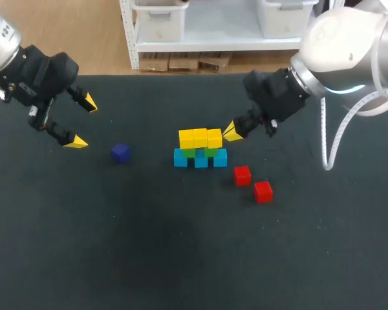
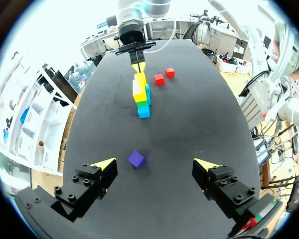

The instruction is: Place the blue cubes, place green cubes on the blue cubes, place the yellow cubes on the green cubes, then place the red cubes on the yellow cubes, and place purple cube on the red cubes.

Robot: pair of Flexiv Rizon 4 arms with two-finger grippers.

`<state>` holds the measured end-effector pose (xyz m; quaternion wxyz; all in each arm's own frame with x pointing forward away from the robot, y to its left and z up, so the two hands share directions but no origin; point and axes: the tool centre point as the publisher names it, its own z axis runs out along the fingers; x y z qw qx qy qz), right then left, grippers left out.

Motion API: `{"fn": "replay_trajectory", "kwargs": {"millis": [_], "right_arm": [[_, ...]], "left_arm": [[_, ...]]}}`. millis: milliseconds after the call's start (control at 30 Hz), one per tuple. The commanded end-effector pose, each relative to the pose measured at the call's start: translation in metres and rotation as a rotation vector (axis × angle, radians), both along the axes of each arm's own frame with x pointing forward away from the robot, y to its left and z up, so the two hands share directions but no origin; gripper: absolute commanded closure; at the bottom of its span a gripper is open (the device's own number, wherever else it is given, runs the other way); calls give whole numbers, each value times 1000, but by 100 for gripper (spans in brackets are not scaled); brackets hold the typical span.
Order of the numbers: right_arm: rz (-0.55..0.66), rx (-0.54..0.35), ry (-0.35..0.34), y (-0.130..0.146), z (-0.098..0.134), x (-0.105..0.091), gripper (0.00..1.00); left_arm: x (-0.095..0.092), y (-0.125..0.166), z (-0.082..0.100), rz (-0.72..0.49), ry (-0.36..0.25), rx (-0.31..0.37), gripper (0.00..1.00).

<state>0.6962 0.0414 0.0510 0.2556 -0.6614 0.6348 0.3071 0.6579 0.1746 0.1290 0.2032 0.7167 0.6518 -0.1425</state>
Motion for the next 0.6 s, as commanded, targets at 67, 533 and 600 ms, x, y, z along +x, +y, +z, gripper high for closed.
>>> {"fn": "replay_trajectory", "kwargs": {"millis": [67, 533, 600], "right_arm": [[5, -15, -14, -11, 7, -2, 100], [23, -15, -37, -46, 23, -34, 0], [30, -14, -37, -51, 22, -42, 0]], "left_arm": [[1, 1, -1, -4, -1, -3, 0], [1, 1, -1, -4, -1, -3, 0], [1, 1, -1, -4, -1, -3, 0]]}}
